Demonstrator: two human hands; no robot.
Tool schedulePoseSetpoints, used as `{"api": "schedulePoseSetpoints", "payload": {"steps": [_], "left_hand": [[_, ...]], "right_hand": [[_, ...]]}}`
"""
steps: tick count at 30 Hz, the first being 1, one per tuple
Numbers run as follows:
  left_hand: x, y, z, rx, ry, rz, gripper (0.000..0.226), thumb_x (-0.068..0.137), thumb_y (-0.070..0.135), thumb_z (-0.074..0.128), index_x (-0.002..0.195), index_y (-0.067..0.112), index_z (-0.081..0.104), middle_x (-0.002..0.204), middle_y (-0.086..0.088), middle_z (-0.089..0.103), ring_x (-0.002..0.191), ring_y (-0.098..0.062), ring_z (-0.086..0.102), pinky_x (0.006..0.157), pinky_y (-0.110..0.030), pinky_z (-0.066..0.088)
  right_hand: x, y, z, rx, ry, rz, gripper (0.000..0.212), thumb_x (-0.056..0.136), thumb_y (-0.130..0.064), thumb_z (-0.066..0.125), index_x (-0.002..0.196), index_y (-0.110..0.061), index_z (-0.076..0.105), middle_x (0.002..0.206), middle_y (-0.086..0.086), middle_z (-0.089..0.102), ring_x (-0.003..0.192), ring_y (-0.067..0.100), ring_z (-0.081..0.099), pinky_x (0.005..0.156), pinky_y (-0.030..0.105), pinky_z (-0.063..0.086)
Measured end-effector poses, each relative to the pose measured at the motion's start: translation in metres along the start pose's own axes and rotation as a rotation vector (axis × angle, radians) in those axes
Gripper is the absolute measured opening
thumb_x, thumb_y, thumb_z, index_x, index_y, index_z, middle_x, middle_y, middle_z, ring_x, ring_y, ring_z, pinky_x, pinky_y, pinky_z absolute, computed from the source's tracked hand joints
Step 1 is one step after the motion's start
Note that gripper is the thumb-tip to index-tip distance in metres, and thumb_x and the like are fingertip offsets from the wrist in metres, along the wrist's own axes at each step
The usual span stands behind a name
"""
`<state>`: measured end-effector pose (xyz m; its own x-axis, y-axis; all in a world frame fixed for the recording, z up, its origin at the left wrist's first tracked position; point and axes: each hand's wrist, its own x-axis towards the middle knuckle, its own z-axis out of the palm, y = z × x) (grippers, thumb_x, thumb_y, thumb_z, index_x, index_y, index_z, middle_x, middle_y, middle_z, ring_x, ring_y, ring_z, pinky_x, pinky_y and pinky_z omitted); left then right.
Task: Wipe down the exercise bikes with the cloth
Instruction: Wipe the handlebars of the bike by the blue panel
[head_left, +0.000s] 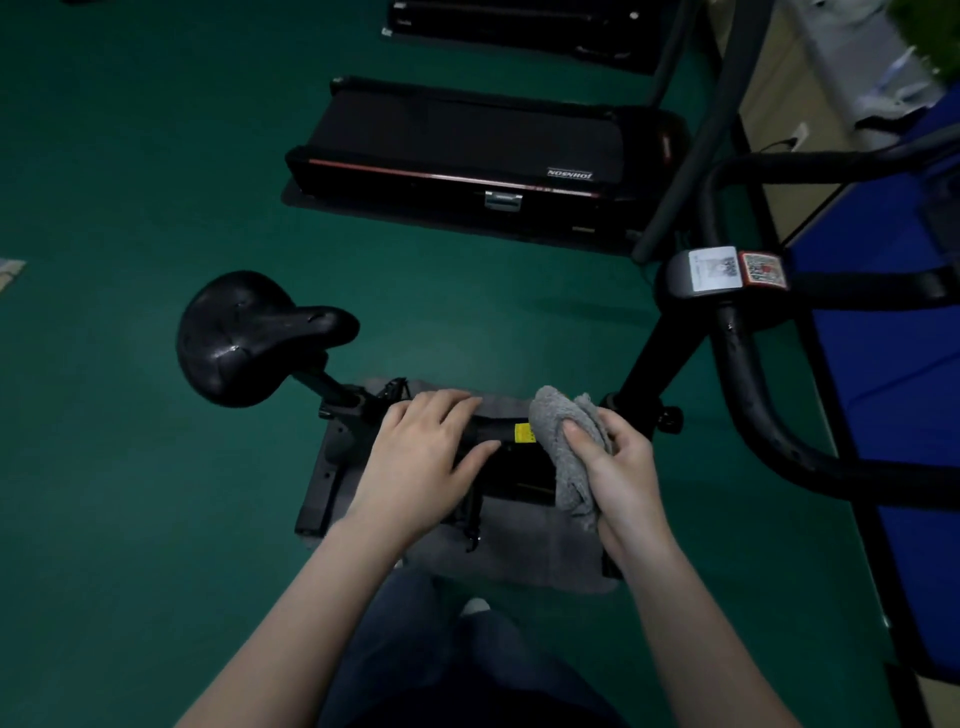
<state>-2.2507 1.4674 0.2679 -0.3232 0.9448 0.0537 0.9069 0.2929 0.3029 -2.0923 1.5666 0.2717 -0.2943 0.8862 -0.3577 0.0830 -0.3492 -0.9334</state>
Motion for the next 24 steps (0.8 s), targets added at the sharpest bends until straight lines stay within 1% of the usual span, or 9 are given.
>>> {"api": "schedulePoseSetpoints", "payload": {"steps": [3,6,9,11,14,18,20,24], "left_hand": [[0.021,0.003,0.003,-0.019,0.01,0.052,0.054,0.089,0.053,0.039,0.12,0.015,0.061,0.118,0.001,0.061,0.109,-0.022,0.057,0.09,-0.037,0.043],[0.042,0.006,0.006,-0.05,-0.002,0.11,0.053,0.089,0.052,0.041,0.119,0.014,0.062,0.117,0.0,0.062,0.108,-0.022,0.058,0.089,-0.037,0.044],[0.069,0.007,0.009,-0.068,-0.034,0.184,0.053,0.089,0.053,0.039,0.12,0.015,0.061,0.119,0.001,0.061,0.109,-0.021,0.057,0.088,-0.035,0.043],[0.09,0.005,0.01,-0.086,-0.043,0.256,0.053,0.09,0.053,0.039,0.121,0.015,0.061,0.12,0.002,0.06,0.109,-0.02,0.056,0.089,-0.035,0.043],[0.125,0.001,0.008,-0.105,-0.076,0.364,0.054,0.091,0.052,0.038,0.123,0.015,0.06,0.122,0.002,0.06,0.111,-0.019,0.056,0.091,-0.034,0.043],[0.168,-0.003,0.006,-0.141,-0.113,0.49,0.053,0.092,0.051,0.036,0.125,0.016,0.058,0.124,0.003,0.058,0.113,-0.017,0.054,0.094,-0.034,0.042],[0.185,-0.004,0.007,-0.183,-0.118,0.537,0.052,0.093,0.05,0.037,0.126,0.016,0.058,0.125,0.004,0.058,0.113,-0.016,0.054,0.094,-0.033,0.042],[0.214,0.006,0.012,-0.263,-0.14,0.667,0.05,0.092,0.048,0.039,0.126,0.016,0.057,0.128,0.003,0.056,0.114,-0.017,0.053,0.095,-0.034,0.042]], "right_hand": [[0.008,-0.004,-0.003,0.028,0.031,-0.003,0.014,0.091,-0.008,0.062,0.102,-0.017,0.065,0.098,0.007,0.071,0.087,0.016,0.069,0.074,0.025,0.054],[0.016,-0.005,-0.005,0.055,0.073,-0.016,0.012,0.089,-0.01,0.064,0.099,-0.017,0.066,0.095,0.004,0.072,0.086,0.013,0.069,0.071,0.021,0.053],[0.025,-0.006,-0.002,0.087,0.118,-0.033,0.01,0.087,-0.013,0.066,0.097,-0.015,0.068,0.093,0.004,0.074,0.088,0.016,0.069,0.075,0.025,0.053],[0.033,-0.009,0.005,0.101,0.167,-0.05,0.007,0.088,-0.012,0.066,0.094,-0.013,0.069,0.089,0.003,0.074,0.086,0.016,0.069,0.074,0.025,0.053],[0.042,-0.019,0.015,0.097,0.256,-0.07,0.005,0.089,-0.012,0.065,0.091,-0.012,0.069,0.085,0.003,0.073,0.082,0.013,0.068,0.072,0.025,0.051],[0.056,-0.037,0.031,0.115,0.394,-0.088,0.006,0.089,-0.013,0.065,0.09,-0.014,0.071,0.087,0.006,0.073,0.083,0.016,0.069,0.073,0.027,0.054],[0.06,-0.047,0.039,0.132,0.459,-0.105,0.006,0.089,-0.014,0.065,0.089,-0.016,0.071,0.087,0.004,0.073,0.084,0.017,0.069,0.072,0.026,0.054],[0.057,-0.059,0.046,0.119,0.621,-0.144,0.009,0.088,-0.014,0.066,0.087,-0.021,0.072,0.087,0.0,0.074,0.086,0.014,0.069,0.076,0.027,0.053]]}}
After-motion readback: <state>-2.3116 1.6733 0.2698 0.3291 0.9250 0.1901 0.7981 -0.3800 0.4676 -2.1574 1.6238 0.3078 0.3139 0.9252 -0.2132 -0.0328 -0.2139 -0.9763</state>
